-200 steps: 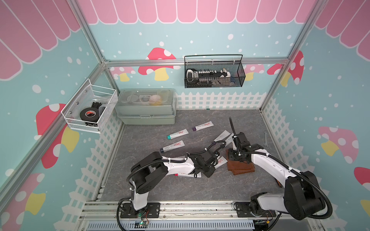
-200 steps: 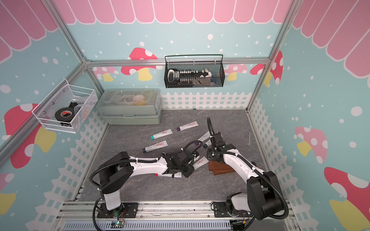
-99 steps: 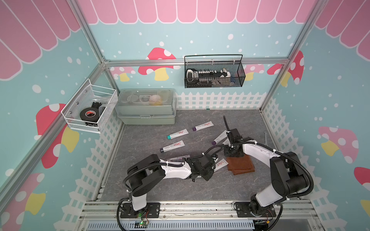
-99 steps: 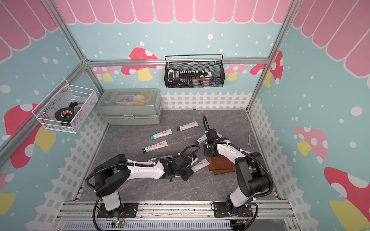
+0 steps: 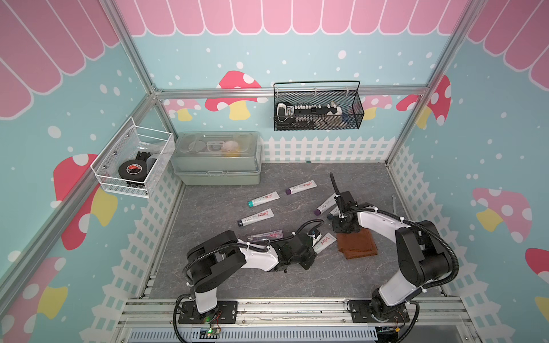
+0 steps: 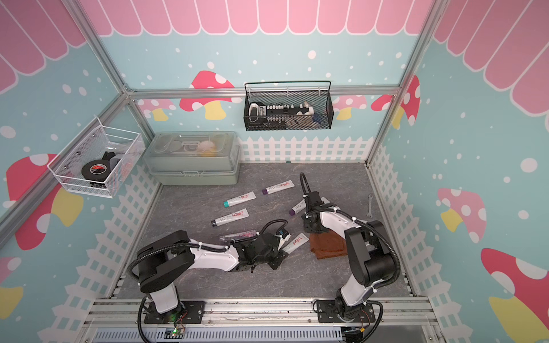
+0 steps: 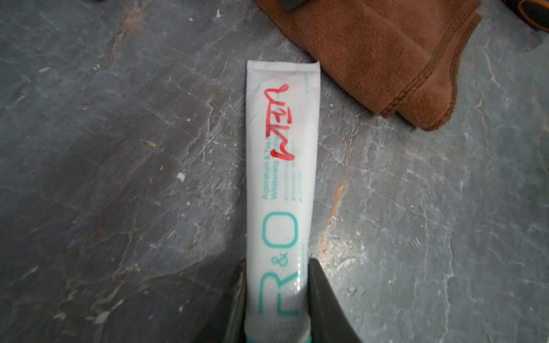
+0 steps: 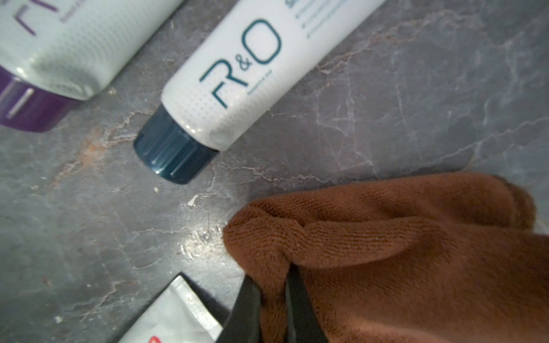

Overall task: Wipe the surface of the toothpaste tube
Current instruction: Pick up the cleaning item at the center of the board, then wipe the dirt from the toothpaste tube.

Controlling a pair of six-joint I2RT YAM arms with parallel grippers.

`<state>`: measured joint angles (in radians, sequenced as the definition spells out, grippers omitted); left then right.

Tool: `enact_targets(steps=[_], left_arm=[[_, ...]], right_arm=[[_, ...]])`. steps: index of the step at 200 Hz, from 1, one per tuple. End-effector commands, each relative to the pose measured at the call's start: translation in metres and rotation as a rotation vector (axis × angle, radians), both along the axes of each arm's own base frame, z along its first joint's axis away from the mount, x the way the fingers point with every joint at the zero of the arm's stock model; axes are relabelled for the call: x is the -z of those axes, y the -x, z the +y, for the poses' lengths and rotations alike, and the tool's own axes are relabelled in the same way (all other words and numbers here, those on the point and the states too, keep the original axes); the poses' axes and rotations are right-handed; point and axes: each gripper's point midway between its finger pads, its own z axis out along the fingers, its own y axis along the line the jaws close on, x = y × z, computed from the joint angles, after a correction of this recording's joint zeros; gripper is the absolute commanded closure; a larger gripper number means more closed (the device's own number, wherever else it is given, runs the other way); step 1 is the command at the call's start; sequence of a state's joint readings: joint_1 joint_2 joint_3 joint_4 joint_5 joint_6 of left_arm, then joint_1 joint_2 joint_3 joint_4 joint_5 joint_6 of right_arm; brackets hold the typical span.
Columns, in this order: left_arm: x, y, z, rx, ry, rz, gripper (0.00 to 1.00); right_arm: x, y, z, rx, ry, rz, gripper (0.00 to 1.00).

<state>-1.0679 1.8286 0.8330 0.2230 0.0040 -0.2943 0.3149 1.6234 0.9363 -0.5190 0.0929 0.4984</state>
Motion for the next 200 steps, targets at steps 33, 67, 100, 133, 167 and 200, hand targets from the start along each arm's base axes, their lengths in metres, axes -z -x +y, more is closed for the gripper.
enact_targets(steps=[33,67,100,133,167,200], left_arm=[[0.021,0.018,0.008,0.037,-0.036,0.082,0.78],[0.022,0.020,0.001,0.062,-0.038,0.090,0.78],[0.024,0.020,-0.001,0.064,-0.055,0.074,0.77],[0.023,0.017,-0.001,0.050,-0.052,0.063,0.76],[0.022,0.015,0.000,0.040,-0.044,0.056,0.75],[0.018,0.015,0.002,0.034,-0.030,0.047,0.75]], right_arm=[[-0.051,0.030,0.005,-0.062,-0.093,-0.064,0.96],[-0.065,0.044,0.029,-0.116,-0.242,-0.053,0.95],[-0.049,0.063,0.050,-0.160,-0.370,0.018,0.95],[-0.027,0.075,0.067,-0.172,-0.455,0.096,0.95],[-0.002,0.083,0.057,-0.156,-0.354,0.153,0.95],[0.012,0.078,0.022,-0.102,-0.125,0.168,0.95]])
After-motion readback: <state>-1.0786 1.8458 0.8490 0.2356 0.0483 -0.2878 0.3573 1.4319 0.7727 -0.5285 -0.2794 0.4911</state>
